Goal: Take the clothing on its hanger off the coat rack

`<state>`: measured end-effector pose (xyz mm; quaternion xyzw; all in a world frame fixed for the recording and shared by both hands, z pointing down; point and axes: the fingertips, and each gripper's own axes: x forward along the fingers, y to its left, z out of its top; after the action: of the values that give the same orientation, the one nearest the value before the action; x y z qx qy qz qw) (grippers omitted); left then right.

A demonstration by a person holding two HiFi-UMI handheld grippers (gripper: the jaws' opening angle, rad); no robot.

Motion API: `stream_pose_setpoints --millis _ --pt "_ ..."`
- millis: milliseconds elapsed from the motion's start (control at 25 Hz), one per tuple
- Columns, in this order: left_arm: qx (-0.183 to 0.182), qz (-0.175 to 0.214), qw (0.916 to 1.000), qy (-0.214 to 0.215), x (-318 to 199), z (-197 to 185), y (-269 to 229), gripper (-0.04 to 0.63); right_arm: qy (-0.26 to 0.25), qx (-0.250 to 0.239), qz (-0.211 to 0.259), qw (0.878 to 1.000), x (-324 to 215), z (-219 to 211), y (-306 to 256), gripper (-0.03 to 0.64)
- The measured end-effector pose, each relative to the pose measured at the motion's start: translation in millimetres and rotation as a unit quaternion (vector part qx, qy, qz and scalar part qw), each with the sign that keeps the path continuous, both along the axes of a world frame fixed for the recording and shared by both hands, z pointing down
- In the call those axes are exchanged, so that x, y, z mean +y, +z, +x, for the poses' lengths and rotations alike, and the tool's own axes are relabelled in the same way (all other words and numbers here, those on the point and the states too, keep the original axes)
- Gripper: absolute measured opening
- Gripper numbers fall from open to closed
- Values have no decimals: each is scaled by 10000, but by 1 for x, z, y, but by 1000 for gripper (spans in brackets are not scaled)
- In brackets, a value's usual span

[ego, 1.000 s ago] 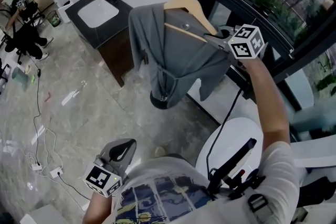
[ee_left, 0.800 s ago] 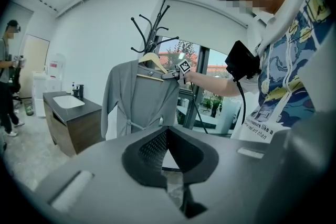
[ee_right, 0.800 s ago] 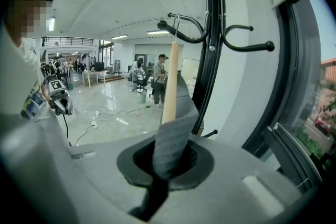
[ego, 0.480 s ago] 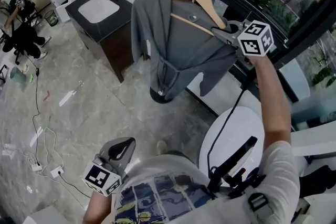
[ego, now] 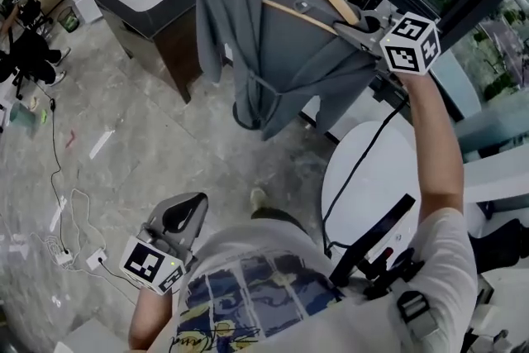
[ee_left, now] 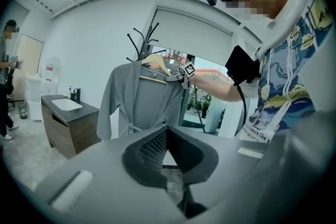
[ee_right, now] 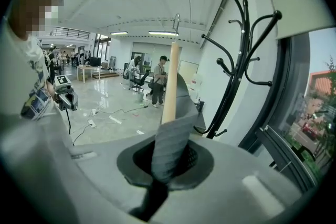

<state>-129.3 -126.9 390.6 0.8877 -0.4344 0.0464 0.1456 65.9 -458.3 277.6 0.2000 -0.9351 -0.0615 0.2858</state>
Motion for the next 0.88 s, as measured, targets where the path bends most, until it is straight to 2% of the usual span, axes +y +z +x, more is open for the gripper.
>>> stream_pose_setpoints --millis 520,880 --pt "-54 3 9988 492 86 -8 4 2 5 -178 -87 9998 150 -13 9 5" --pt "-38 86 9971 754 117 3 3 2 6 -227 -160 9996 227 -12 13 5"
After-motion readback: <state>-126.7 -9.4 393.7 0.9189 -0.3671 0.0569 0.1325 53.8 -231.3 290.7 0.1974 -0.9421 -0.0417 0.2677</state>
